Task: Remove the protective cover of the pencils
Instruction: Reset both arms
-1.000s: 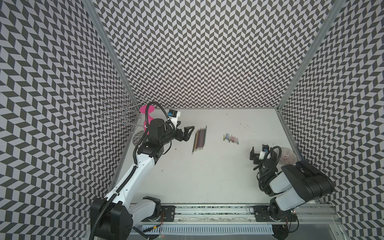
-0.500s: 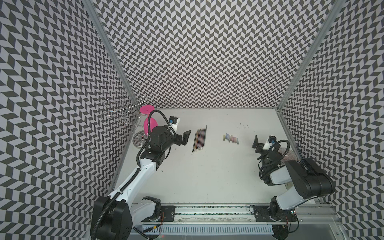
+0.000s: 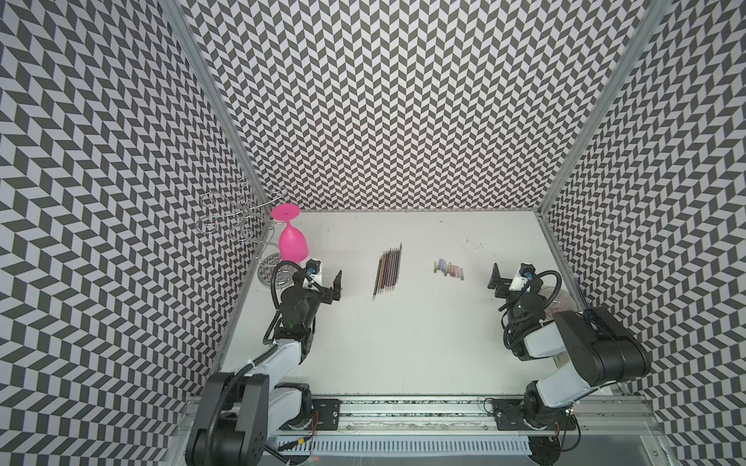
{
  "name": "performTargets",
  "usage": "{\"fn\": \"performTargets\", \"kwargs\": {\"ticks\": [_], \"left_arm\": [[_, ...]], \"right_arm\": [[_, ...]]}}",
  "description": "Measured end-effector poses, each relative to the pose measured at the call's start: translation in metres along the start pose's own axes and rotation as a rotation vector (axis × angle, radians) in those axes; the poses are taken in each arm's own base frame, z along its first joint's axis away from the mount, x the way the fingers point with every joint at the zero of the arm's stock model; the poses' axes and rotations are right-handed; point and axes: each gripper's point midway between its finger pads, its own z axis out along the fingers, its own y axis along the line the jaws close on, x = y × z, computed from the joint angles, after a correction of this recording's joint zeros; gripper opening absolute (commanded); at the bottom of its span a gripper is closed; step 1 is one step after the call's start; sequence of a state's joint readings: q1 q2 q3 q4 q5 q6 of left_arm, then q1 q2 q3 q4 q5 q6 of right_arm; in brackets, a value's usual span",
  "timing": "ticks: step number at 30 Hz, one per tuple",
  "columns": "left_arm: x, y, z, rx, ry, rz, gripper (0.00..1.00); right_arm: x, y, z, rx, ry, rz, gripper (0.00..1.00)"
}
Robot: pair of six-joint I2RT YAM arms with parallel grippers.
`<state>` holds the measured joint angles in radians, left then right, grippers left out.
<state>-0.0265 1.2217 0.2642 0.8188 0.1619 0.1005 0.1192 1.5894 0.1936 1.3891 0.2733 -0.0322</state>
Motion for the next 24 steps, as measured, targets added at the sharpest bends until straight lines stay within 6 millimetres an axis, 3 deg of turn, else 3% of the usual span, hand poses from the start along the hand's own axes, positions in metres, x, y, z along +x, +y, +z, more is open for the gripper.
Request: {"fn": "performTargets", "kwargs": {"ticks": [5,8,14,20,24], "left_arm": [[0.04,0.03,0.007,-0.072,0.005,-0.087,1.0],[0.065,0.032,0.007,-0.084,0.057,-0.122,0.99],[0.028,0.018,0.021,-0.093,-0.043,-0.068,0.99],[0.027,0.028,0.021,-0.137,-0.046,-0.068,0.99],[0.025,0.022,0.011,-0.181,-0.075,-0.043,0.99]], "right_arm": [[0.002,0.0,0.0,-0.003,0.01,-0.002,0.99],[0.005,0.0,0.0,-0.007,0.02,-0.001,0.99],[0.007,0.001,0.0,-0.013,0.027,0.0,0.99],[0.006,0.0,0.001,-0.013,0.027,0.003,0.99],[0.007,-0.001,0.003,-0.024,0.034,0.009,0.99]]}}
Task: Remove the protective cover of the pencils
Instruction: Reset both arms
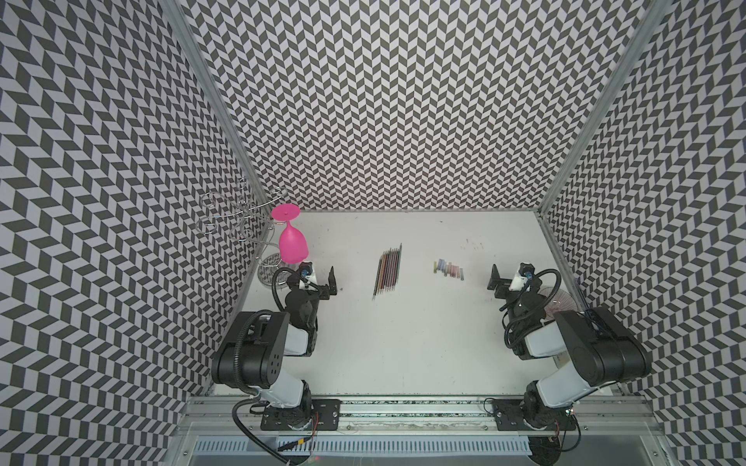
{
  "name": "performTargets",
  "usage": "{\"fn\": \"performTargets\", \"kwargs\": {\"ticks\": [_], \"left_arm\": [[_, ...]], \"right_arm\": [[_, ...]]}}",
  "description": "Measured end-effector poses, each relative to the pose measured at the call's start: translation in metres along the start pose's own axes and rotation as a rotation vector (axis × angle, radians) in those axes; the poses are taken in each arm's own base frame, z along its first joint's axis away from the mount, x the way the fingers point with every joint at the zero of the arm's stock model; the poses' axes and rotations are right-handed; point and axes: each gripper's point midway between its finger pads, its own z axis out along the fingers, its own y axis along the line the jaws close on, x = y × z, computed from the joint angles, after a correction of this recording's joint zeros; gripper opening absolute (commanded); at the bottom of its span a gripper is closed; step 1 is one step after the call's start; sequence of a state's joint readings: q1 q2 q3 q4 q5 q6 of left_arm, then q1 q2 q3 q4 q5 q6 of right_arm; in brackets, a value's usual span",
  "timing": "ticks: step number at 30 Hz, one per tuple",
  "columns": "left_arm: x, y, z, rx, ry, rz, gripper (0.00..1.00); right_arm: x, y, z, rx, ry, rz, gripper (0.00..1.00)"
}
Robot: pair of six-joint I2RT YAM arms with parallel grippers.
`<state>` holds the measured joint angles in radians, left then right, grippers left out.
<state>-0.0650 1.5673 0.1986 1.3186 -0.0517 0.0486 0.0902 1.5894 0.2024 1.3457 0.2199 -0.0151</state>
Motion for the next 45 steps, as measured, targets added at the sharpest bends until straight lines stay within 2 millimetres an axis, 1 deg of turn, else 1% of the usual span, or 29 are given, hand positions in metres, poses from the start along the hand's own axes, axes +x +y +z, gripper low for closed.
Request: {"fn": "performTargets", "kwargs": {"ticks": [2,3,5,7,9,16,35,36,37,38,40,41,43,45], "left_arm": [[0.002,-0.004,-0.006,-0.004,-0.002,0.008,0.99],[0.003,-0.003,-0.006,-0.009,0.0,0.008,0.99],[0.001,0.003,0.001,-0.009,0.007,0.003,0.99],[-0.007,0.012,0.009,-0.011,-0.009,-0.01,0.99],[-0.011,0.02,0.012,-0.019,-0.019,-0.02,0.99],[-0.004,0.014,0.012,0.022,0.007,-0.025,0.99],[-0.004,0.012,0.012,0.034,0.009,-0.025,0.99],[-0.004,0.012,0.012,0.034,0.009,-0.025,0.99],[-0.004,0.012,0.012,0.034,0.009,-0.025,0.99],[-0.004,0.012,0.012,0.034,0.009,-0.025,0.99],[-0.004,0.012,0.012,0.034,0.009,-0.025,0.99],[-0.004,0.012,0.012,0.034,0.009,-0.025,0.99],[-0.004,0.012,0.012,0.034,0.01,-0.026,0.99],[-0.004,0.012,0.012,0.034,0.01,-0.026,0.99]], "right_arm": [[0.0,-0.001,0.004,-0.005,0.009,0.001,0.99],[-0.001,-0.001,0.007,-0.008,0.008,0.004,0.99],[-0.005,-0.001,0.01,-0.013,-0.001,0.01,0.99],[-0.006,0.0,0.01,-0.018,-0.005,0.011,0.99],[-0.006,0.001,0.01,-0.027,-0.003,0.011,0.99],[-0.005,0.004,0.009,-0.044,-0.001,0.009,0.99],[-0.004,0.007,0.009,-0.061,0.001,0.003,0.99],[-0.004,0.01,0.007,-0.083,0.0,-0.007,0.99],[-0.003,0.017,-0.001,-0.131,-0.007,-0.024,0.99],[-0.002,0.023,-0.014,-0.182,-0.022,-0.043,0.99],[0.008,0.027,-0.042,-0.234,-0.017,-0.058,0.99],[0.012,0.023,-0.049,-0.219,-0.008,-0.052,0.99],[0.013,0.003,-0.045,-0.114,-0.006,0.005,0.99],[0.018,-0.01,-0.042,-0.056,0.01,0.028,0.99]]}}
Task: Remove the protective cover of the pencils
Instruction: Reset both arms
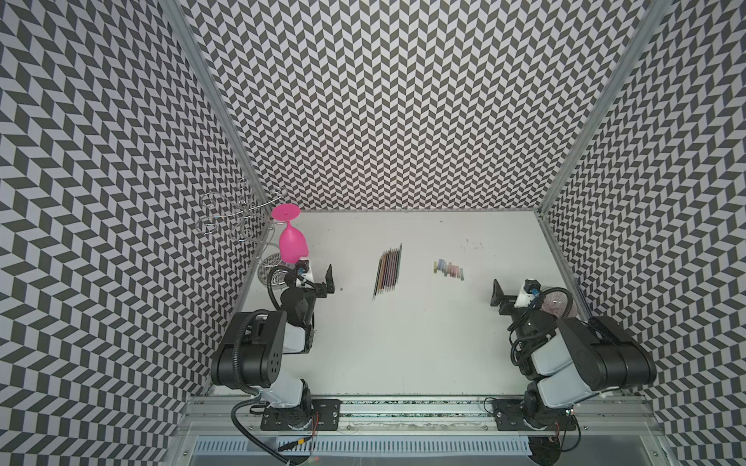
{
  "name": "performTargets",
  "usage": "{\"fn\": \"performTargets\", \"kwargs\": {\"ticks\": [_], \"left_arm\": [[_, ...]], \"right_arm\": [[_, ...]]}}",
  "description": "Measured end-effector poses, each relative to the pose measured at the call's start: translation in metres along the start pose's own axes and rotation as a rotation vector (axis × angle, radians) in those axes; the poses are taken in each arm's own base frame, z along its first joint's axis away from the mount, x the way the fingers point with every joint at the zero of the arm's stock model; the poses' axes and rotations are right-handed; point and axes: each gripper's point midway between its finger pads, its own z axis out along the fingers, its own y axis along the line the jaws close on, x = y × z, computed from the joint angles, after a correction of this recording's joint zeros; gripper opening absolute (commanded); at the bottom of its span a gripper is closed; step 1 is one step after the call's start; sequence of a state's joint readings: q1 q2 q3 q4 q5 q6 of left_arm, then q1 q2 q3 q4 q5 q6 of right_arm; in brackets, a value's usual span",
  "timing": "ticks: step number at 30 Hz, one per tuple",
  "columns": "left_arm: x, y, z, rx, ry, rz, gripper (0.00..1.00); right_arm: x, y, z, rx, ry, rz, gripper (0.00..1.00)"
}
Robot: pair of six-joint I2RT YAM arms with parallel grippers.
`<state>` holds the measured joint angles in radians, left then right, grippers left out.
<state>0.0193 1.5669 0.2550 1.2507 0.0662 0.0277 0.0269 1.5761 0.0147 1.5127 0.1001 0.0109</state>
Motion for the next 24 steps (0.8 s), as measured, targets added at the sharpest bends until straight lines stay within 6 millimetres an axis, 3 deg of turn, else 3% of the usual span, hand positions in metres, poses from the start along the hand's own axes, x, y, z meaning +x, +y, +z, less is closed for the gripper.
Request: {"fn": "performTargets", "kwargs": {"ticks": [3,7,13,24], "left_arm": [[0.0,0.0,0.0,0.0,0.0,0.0,0.99],[0.0,0.0,0.0,0.0,0.0,0.0,0.99],[0.0,0.0,0.0,0.0,0.0,0.0,0.99],[0.0,0.0,0.0,0.0,0.0,0.0,0.99]], "right_arm": [[0.0,0.014,0.002,-0.089,0.003,-0.03,0.99],[-0.019,0.035,0.013,-0.178,-0.054,-0.062,0.99],[-0.043,0.026,0.056,-0.085,-0.06,-0.031,0.99],[-0.025,0.019,0.054,-0.051,0.0,-0.026,0.99]]}}
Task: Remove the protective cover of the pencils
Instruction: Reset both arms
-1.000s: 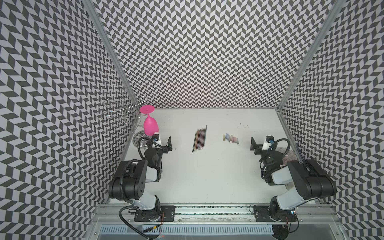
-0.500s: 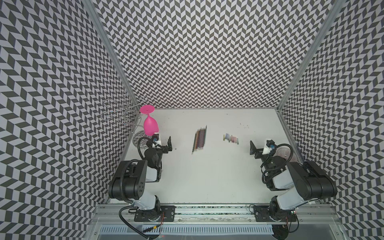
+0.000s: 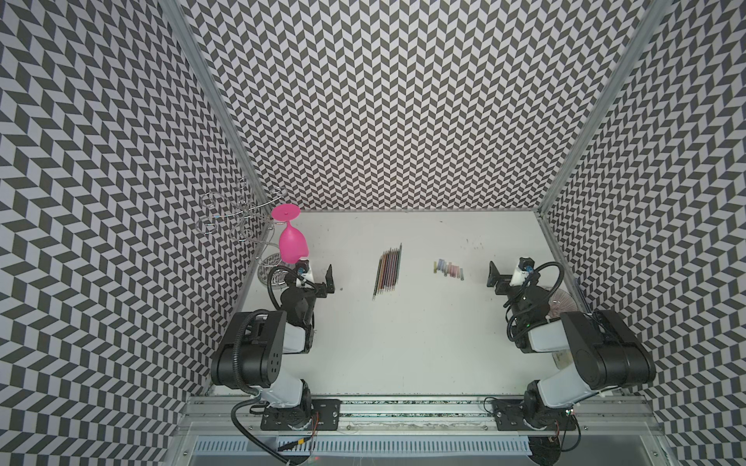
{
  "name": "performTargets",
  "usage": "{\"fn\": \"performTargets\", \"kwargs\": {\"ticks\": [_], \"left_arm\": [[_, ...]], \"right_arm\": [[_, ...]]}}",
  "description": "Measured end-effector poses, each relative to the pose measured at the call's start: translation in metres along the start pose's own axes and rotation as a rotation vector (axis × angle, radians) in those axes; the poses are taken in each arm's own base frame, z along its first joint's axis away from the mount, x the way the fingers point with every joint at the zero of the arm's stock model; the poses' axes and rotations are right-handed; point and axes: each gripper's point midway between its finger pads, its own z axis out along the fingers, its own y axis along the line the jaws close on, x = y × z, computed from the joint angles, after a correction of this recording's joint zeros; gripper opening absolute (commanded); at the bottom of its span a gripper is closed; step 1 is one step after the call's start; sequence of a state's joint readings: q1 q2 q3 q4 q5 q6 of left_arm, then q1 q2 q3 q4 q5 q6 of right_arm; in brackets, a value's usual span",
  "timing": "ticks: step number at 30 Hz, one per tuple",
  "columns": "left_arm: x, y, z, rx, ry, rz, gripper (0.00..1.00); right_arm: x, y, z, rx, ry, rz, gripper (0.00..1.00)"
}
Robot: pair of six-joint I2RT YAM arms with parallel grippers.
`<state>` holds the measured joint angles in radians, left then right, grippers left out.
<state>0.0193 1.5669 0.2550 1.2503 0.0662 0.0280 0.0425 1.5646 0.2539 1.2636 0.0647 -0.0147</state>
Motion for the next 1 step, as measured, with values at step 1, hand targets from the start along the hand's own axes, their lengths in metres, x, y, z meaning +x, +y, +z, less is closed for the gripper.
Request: {"fn": "performTargets", "kwargs": {"ticks": [1], "left_arm": [[-0.0001,0.0,0.0,0.0,0.0,0.0,0.99]], "right_arm": [[0.0006,0.0,0.0,0.0,0.001,0.0,0.99]]}}
